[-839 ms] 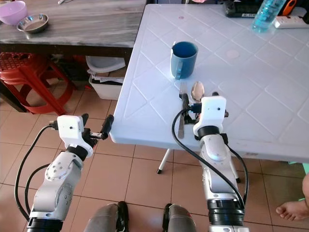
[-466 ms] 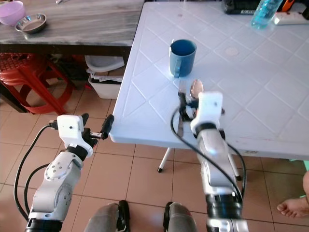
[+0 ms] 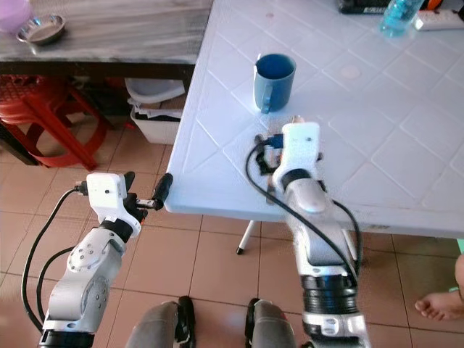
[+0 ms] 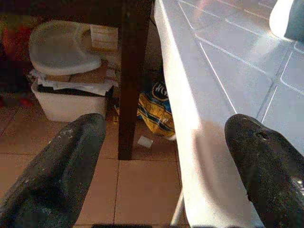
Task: Setting the table
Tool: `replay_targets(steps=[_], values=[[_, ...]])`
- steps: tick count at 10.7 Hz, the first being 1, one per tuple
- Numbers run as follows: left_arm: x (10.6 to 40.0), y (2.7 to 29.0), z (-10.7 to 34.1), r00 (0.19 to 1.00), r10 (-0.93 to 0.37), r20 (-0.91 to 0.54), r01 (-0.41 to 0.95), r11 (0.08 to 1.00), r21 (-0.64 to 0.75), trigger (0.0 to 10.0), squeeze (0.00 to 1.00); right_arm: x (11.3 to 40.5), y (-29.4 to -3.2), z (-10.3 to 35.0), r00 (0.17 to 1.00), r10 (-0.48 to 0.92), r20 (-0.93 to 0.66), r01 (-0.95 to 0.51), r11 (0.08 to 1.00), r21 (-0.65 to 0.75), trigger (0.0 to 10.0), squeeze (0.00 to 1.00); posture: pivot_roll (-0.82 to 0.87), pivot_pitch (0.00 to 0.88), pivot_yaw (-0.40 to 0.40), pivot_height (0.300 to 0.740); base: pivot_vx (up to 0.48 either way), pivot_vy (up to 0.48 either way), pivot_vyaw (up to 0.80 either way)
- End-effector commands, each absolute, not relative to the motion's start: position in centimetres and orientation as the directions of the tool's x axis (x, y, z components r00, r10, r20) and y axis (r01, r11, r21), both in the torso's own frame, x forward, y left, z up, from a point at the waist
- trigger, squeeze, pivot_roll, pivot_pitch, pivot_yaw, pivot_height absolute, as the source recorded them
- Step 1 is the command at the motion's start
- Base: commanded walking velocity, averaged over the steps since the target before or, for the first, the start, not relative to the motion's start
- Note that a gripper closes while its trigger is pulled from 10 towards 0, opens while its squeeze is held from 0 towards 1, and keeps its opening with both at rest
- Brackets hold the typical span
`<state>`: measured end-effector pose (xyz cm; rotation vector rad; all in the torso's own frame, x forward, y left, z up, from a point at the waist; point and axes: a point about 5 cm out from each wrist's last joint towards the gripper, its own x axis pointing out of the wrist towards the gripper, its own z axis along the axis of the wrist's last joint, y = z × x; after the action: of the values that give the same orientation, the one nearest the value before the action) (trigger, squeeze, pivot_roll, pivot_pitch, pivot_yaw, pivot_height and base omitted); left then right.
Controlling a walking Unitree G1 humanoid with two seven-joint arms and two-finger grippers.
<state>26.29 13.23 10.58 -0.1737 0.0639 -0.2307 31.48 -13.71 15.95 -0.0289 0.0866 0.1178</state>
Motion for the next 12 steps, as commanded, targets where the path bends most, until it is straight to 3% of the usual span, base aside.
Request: replay_targets(steps=[1,2,3,4,6,7,8,10,11,12], values=[[26.0,13.6,10.7,0.972,-0.228,-0.05,0.217,0.962,-0.167,10.0,0.0,31.3,-13.1,16.0,0.984,0.141,-0.105,-0.144,0.989,-0.018,10.0,0.0,-0.04,0.23,0.069,0.74,0.0,0.0,0.0],[26.0,13.6,10.7,0.972,-0.229,-0.052,0.218,0.962,-0.167,10.0,0.0,31.3,-12.9,15.9,0.982,0.146,-0.123,-0.148,0.989,-0.005,9.2,0.0,-0.04,0.231,0.07,0.74,0.0,0.0,0.0],[25.9,13.5,10.7,0.971,-0.233,-0.054,0.221,0.961,-0.168,10.0,0.0,31.2,-12.7,15.7,0.977,0.153,-0.146,-0.155,0.988,-0.003,4.1,0.0,-0.04,0.233,0.07,0.74,0.0,0.0,0.0],[25.9,13.4,10.6,0.97,-0.237,-0.055,0.225,0.96,-0.169,10.0,0.0,31.1,-12.7,15.4,0.974,0.158,-0.165,-0.16,0.987,-0.004,0.0,0.0,-0.04,0.232,0.07,0.74,0.0,0.0,0.0],[25.9,13.3,10.7,0.969,-0.241,-0.056,0.228,0.958,-0.171,10.0,0.0,31.2,-12.7,15.3,0.968,0.169,-0.187,-0.178,0.984,-0.029,0.0,0.0,-0.04,0.233,0.067,0.74,0.0,0.0,0.0],[25.9,13.3,10.7,0.968,-0.242,-0.058,0.23,0.958,-0.172,10.0,0.0,31.5,-12.8,15.3,0.965,0.169,-0.2,-0.181,0.982,-0.047,1.5,0.0,-0.04,0.233,0.065,0.74,0.0,0.0,0.0],[25.9,13.3,10.6,0.968,-0.243,-0.058,0.23,0.958,-0.173,10.0,0.0,31.9,-12.9,15.4,0.963,0.169,-0.208,-0.187,0.98,-0.067,10.0,0.0,-0.04,0.234,0.062,0.74,0.0,0.0,0.0],[26.0,13.2,10.6,0.967,-0.247,-0.061,0.234,0.956,-0.176,10.0,0.0,32.5,-13.1,15.0,0.956,0.175,-0.234,-0.202,0.975,-0.094,10.0,0.0,-0.04,0.233,0.06,0.74,0.0,0.0,0.0],[26.0,13.0,10.5,0.965,-0.253,-0.061,0.239,0.955,-0.178,10.0,0.0,32.7,-13.0,14.5,0.947,0.185,-0.262,-0.217,0.971,-0.099,9.1,0.0,-0.04,0.231,0.058,0.74,0.0,0.0,0.0],[26.0,13.0,10.5,0.965,-0.255,-0.062,0.24,0.954,-0.179,10.0,0.0,32.7,-13.1,13.8,0.933,0.195,-0.303,-0.233,0.968,-0.096,0.4,0.0,-0.04,0.229,0.056,0.74,0.0,0.0,0.0]])
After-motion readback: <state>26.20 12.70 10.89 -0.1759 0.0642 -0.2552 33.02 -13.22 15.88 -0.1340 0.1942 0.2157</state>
